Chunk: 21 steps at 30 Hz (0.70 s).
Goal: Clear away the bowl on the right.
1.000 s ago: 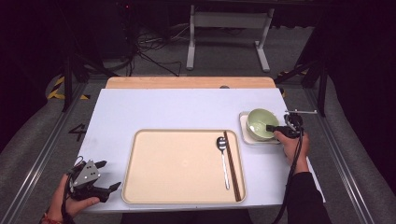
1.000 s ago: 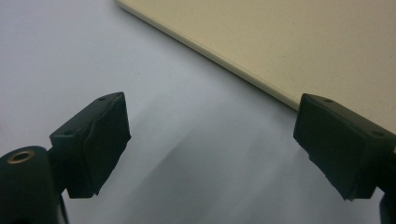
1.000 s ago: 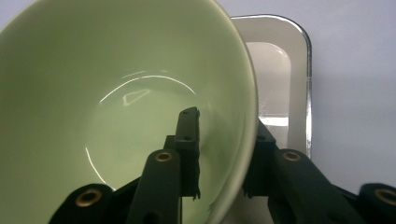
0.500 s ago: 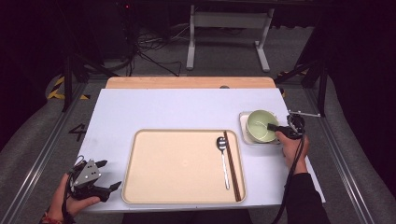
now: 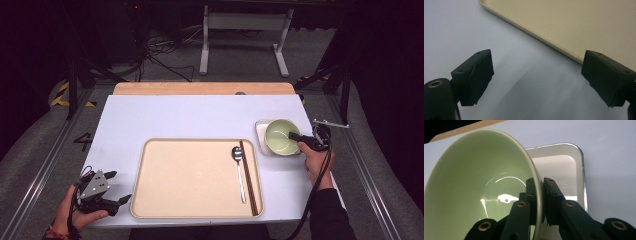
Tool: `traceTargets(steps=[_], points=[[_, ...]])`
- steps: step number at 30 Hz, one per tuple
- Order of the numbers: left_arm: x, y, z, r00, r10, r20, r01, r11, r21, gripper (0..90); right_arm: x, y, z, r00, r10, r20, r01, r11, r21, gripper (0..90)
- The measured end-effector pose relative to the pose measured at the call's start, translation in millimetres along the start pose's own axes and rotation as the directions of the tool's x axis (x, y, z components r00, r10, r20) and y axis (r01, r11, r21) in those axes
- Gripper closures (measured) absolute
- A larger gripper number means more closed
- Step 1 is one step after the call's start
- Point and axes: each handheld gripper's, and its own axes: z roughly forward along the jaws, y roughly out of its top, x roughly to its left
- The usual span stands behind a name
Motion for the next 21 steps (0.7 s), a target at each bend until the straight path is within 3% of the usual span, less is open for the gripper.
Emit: traceTargets(steps=[21], points=[[0.1,1.4,-1.9,1.0000,0.000,-0.005,0.000,1.0000,-0.008,11.8,23.9,13.1,-28.8,0.9974,-0.072,-0.002,0.072,0.991,-0.113,83.3]])
